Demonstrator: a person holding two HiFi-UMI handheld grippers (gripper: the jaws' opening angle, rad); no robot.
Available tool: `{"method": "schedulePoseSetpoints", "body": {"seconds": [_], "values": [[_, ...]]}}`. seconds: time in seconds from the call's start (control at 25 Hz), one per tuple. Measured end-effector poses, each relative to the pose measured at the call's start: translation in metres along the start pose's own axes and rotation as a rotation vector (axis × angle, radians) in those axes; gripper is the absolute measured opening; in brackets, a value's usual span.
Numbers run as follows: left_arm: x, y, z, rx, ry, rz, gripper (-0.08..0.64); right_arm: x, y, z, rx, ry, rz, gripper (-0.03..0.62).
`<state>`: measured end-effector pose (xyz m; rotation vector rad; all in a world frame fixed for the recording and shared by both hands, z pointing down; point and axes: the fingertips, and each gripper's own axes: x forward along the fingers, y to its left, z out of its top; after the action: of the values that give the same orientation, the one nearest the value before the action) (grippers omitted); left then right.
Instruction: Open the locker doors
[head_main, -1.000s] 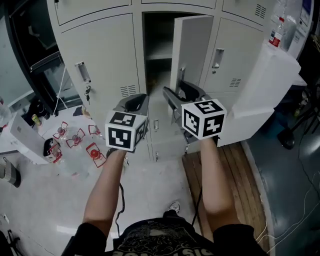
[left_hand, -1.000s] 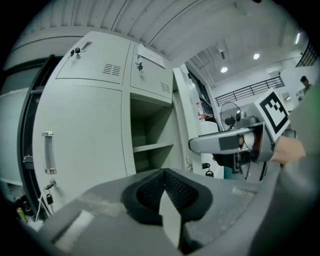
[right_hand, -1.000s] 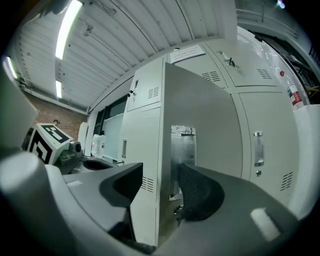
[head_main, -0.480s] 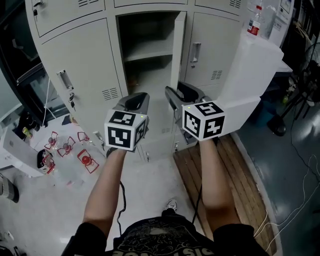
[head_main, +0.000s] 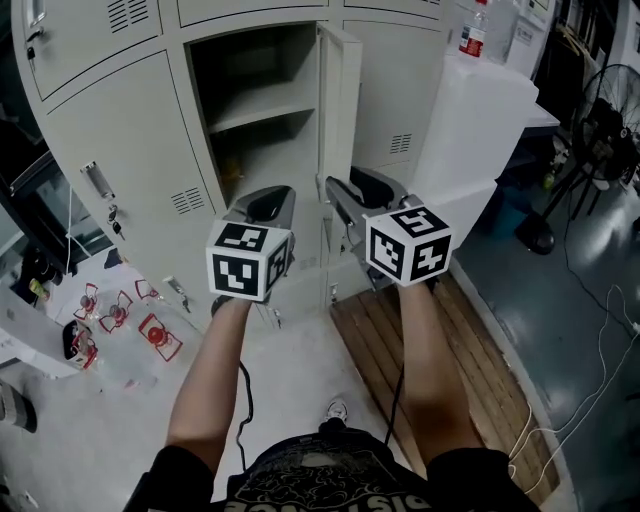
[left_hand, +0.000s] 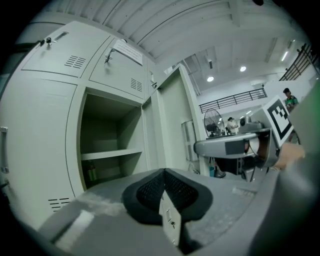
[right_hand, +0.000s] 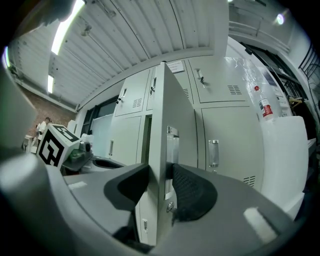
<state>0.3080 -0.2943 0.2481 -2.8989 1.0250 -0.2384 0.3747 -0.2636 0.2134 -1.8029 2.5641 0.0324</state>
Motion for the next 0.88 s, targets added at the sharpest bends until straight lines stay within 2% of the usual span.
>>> {"method": "schedulePoseSetpoints", "body": {"seconds": [0.48,0.88], "values": [[0.044,-0.043,0.009,0.003,-0.017,-0.098,0.005,-0.036,-0.056,0.0,0.029,-0.014,-0.116,0.116],[0.07,-0.062,0.015,0.011,-0.026,-0.145,0.005,-0.052,-0.103,-0.002,0.036,-0.01,-0.222,0.086]]}}
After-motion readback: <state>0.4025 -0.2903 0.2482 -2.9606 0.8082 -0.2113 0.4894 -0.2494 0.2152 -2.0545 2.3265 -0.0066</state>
